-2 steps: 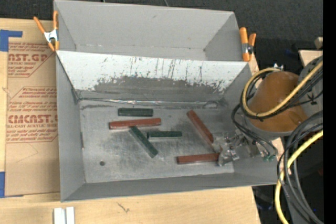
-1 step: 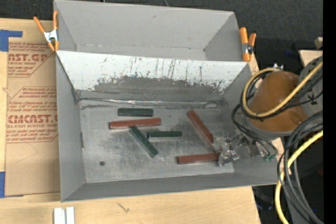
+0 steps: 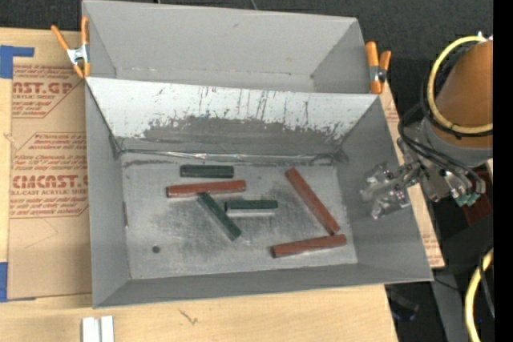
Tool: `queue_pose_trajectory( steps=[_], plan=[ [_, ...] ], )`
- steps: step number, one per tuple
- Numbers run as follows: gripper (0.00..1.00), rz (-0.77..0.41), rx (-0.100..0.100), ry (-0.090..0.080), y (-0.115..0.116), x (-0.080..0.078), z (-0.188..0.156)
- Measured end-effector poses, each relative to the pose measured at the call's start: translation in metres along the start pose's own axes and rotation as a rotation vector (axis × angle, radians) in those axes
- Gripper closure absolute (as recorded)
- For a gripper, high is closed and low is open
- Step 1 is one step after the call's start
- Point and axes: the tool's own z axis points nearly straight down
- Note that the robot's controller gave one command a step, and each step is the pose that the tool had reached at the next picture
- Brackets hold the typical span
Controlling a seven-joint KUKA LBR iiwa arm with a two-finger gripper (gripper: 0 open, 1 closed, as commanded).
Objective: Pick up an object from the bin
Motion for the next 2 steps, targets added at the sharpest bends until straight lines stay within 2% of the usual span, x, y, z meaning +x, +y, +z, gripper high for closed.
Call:
queue_pose_trajectory(
  steps=[1,2],
  plan=[
    [0.00,0.000,-0.001,0.001,0.0002,0.0002,0.0003],
    [0.00,-0.001,-0.001,0.001,0.0002,0.0002,0.0003]
  ],
)
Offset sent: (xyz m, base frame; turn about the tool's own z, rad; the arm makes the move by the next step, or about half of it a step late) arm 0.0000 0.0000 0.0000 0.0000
